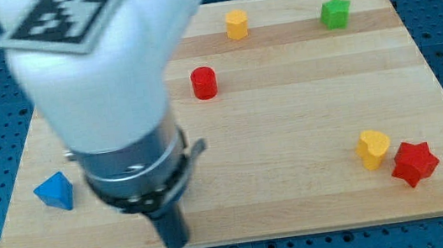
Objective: Move blue triangle to bottom center
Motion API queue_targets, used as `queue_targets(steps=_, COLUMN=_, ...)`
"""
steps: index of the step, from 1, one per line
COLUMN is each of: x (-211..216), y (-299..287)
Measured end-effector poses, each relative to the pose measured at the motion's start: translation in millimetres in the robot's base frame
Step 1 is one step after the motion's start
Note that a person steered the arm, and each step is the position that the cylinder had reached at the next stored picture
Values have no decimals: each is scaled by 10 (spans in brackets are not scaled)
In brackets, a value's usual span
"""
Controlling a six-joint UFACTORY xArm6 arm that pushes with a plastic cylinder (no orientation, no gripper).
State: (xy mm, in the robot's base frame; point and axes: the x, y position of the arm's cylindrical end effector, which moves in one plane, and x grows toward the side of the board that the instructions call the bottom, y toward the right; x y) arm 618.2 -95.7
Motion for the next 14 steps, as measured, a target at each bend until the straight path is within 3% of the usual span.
queue_targets(steps=7, x=-16, y=-1473)
queue_targets(steps=10, x=-662, y=-2029)
queue_targets(steps=14, x=-1036, y=-2087)
